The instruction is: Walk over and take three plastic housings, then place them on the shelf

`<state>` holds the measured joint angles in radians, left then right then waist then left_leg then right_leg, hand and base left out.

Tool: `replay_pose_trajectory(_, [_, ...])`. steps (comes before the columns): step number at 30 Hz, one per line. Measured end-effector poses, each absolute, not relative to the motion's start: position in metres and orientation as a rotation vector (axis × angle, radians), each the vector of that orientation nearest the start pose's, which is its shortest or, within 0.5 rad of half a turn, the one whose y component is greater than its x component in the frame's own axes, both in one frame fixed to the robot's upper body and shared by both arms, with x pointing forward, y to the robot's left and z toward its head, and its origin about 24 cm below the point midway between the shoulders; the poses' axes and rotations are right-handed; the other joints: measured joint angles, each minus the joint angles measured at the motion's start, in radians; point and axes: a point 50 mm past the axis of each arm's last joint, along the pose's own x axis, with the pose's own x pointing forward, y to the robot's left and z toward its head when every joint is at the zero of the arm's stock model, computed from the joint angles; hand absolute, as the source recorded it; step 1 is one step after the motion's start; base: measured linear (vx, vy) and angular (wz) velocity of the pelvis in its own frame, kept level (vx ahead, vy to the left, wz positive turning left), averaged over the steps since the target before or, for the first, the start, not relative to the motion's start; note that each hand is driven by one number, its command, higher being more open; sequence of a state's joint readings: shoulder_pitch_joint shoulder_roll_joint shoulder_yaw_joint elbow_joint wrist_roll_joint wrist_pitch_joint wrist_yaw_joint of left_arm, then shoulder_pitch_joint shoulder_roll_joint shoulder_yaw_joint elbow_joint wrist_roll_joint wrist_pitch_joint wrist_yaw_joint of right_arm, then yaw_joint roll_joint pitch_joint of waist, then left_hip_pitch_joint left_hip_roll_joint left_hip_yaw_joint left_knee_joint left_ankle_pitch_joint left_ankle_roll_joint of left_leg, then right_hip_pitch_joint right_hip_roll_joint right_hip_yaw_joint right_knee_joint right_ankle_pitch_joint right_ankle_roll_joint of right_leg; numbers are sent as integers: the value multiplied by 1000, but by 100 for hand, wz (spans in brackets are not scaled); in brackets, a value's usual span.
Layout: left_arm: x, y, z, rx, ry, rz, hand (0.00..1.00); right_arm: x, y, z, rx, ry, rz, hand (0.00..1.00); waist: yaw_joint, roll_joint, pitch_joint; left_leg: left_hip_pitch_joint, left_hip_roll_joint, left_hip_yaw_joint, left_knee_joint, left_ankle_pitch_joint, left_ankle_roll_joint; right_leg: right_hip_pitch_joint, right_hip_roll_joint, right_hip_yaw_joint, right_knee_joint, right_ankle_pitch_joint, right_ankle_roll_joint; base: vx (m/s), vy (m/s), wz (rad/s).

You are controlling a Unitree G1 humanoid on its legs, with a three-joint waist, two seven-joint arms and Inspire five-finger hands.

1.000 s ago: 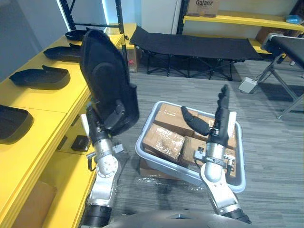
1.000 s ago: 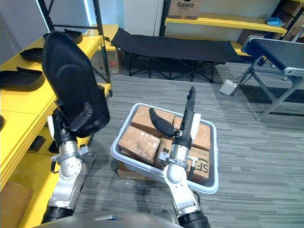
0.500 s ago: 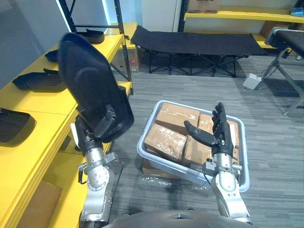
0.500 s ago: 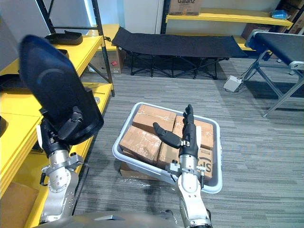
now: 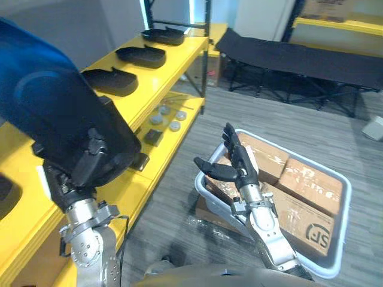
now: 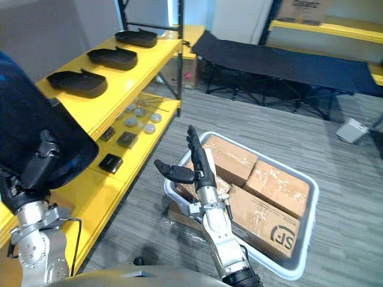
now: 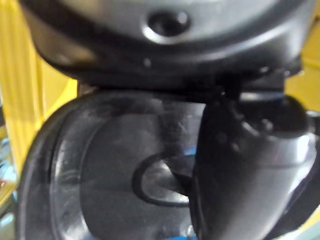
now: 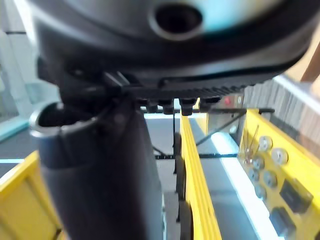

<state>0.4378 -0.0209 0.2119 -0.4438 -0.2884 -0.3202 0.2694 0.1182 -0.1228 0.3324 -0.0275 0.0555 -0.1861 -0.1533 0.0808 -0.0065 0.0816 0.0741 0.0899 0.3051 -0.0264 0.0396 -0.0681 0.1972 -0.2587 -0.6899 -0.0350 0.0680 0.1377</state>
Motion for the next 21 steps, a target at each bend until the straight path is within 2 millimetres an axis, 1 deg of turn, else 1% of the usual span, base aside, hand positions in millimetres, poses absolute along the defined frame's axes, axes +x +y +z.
replay_pose_trajectory(1, [139, 238, 89, -200, -375, 622, 0, 222, -100, 33, -13, -75, 183, 100, 8, -5, 4, -9, -2, -25, 10, -2, -2, 12, -1, -24, 4, -9, 2, 38, -4, 44])
replay_pose_trajectory(2, [137, 239, 90, -196, -379, 628, 0, 223, -98, 34, -13, -79, 192, 100, 14, -8, 4, -17, -2, -34, 15, -2, -3, 13, -2, -33, 8, -12, 2, 43, -7, 49])
replay_pose_trajectory(3, [134, 242, 91, -192, -388, 633, 0, 225, -96, 37, -14, -90, 205, 100, 29, -11, 9, -33, 0, -50, 31, -5, -3, 11, -2, -50, 16, -17, -1, 43, -6, 32])
replay_pose_trajectory(4, [133, 243, 92, -191, -390, 635, 0, 227, -95, 38, -14, -97, 213, 100, 33, -11, 13, -38, 1, -57, 39, -5, -3, 13, -1, -54, 18, -18, -3, 49, -4, 30])
replay_pose_trajectory(6, [129, 245, 90, -210, -386, 656, 0, 231, -89, 43, -16, -120, 243, 100, 55, -9, 24, -62, 5, -69, 90, -26, -3, 19, -1, -65, 19, -19, -3, 36, 4, 15])
replay_pose_trajectory(7, [129, 246, 89, -210, -385, 661, 0, 232, -88, 45, -17, -125, 250, 100, 57, -8, 28, -68, 7, -72, 106, -34, -1, 23, 0, -69, 19, -20, -3, 27, 14, 12])
replay_pose_trajectory(8, [127, 246, 89, -211, -382, 663, 0, 234, -86, 47, -18, -135, 265, 100, 56, -5, 38, -74, 7, -80, 134, -49, 0, 35, 0, -76, 19, -22, -2, 15, 20, 19])
replay_pose_trajectory(10, [125, 245, 87, -205, -370, 648, 0, 234, -84, 47, -14, -135, 273, 100, 55, -3, 39, -102, 8, -92, 178, -67, 7, 50, 0, -98, 19, -24, -1, 17, 9, 34])
replay_pose_trajectory(11, [125, 244, 87, -212, -371, 623, 0, 234, -85, 46, -16, -133, 269, 100, 47, 0, 45, -132, 7, -103, 204, -71, 13, 59, 0, -130, 19, -24, -1, 1, 4, 66])
replay_pose_trajectory(12, [128, 242, 87, -232, -378, 591, 0, 234, -89, 46, -18, -130, 253, 100, 42, 4, 52, -165, 7, -97, 238, -76, 26, 69, 1, -169, 20, -25, 1, -24, 14, 83])
replay_pose_trajectory(13, [129, 240, 88, -237, -383, 571, 0, 234, -92, 45, -20, -129, 240, 100, 33, 6, 53, -187, 13, -68, 261, -82, 42, 75, 0, -194, 22, -27, 5, -50, 34, 107])
replay_pose_trajectory(14, [133, 238, 89, -242, -393, 539, 0, 235, -98, 44, -29, -124, 216, 100, 18, 14, 61, -205, 53, 31, 301, -103, 65, 88, -1, -235, 38, -33, 13, -41, 64, 111])
replay_pose_trajectory(15, [137, 235, 90, -256, -404, 511, 0, 235, -106, 43, -50, -119, 197, 100, 15, 21, 71, -204, 62, 68, 310, -93, 61, 92, -15, -254, 67, -45, 11, -31, 86, 93])
replay_pose_trajectory(16, [138, 234, 91, -258, -408, 502, 0, 235, -110, 43, -62, -119, 192, 100, 22, 25, 77, -204, 56, 67, 306, -86, 62, 90, -24, -257, 82, -49, 9, -26, 120, 50])
replay_pose_trajectory(17, [138, 234, 92, -254, -416, 498, 0, 236, -113, 43, -71, -121, 189, 100, 28, 28, 86, -204, 42, 61, 299, -79, 70, 84, -42, -255, 105, -63, 3, -41, 110, 27])
replay_pose_trajectory(18, [138, 234, 92, -252, -419, 497, 0, 236, -116, 43, -58, -123, 179, 100, 24, 27, 91, -204, 26, 51, 284, -75, 77, 82, -57, -254, 128, -81, 0, -52, 91, 28])
replay_pose_trajectory(19, [139, 233, 92, -253, -418, 489, 0, 234, -119, 42, -41, -121, 173, 100, 22, 28, 91, -204, 21, 45, 279, -73, 79, 81, -60, -253, 136, -91, -10, -68, 58, 35])
replay_pose_trajectory(20, [140, 231, 93, -254, -423, 457, 0, 231, -122, 40, 47, -114, 162, 100, 21, 26, 92, -204, 9, 28, 266, -73, 87, 70, -61, -216, 155, -123, -17, -90, 44, 37])
replay_pose_trajectory(21, [142, 229, 94, -255, -427, 433, 0, 229, -124, 40, 82, -117, 155, 100, 15, 24, 93, -205, 2, 13, 260, -68, 90, 59, -57, -173, 170, -144, -17, -119, 38, 68])
